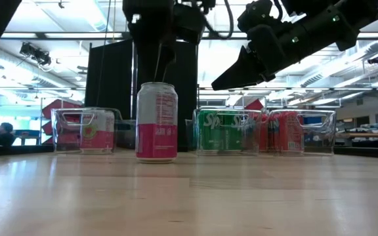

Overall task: Sort soda cans
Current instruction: Put the top pink-white soda can into the left transparent bin

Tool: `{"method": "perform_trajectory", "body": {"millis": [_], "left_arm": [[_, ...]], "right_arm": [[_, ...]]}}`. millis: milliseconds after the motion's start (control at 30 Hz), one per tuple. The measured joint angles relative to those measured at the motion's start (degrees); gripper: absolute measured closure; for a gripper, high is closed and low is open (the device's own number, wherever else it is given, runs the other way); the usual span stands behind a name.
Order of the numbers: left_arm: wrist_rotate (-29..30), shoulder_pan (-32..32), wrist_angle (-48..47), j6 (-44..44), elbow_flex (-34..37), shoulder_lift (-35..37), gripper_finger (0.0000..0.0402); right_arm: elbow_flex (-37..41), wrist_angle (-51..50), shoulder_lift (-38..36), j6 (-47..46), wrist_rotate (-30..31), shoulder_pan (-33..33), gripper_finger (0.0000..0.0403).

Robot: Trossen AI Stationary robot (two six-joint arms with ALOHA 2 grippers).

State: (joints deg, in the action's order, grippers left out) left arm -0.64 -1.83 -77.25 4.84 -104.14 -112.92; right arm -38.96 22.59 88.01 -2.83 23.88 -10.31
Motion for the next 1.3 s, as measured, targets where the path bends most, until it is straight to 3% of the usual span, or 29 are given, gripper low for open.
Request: {"method": "perform_trajectory", "body": {"millis": [600,733,833,1100,1300], "left_arm": [[-2.7,0.8,10.3,-0.2,9.3,0.0,0.0052],[-1.1,0.7,9.8,-0.6,9.8,0.0,0.0082],[0.2,0.7,6.0,-3.5,8.3,0.0,0.0112],[7.7,2.2,-9.8,-11.6,0.4,0.1,0.0112],[9.5,7.4,-12.9,-15.6,-4.4,3.6,0.0112]], "right_arm": [[0.0,0.0,0.0,0.0,0.0,0.0,0.0323],[0.0,0.0,0.0,0.0,0.0,0.0,0.0323],[0.0,0.0,0.0,0.0,0.0,0.0,0.0323],[0.0,0.0,0.0,0.0,0.0,0.0,0.0323],[0.0,-0.1,0.0,0.0,0.0,0.0,0.0323]]}}
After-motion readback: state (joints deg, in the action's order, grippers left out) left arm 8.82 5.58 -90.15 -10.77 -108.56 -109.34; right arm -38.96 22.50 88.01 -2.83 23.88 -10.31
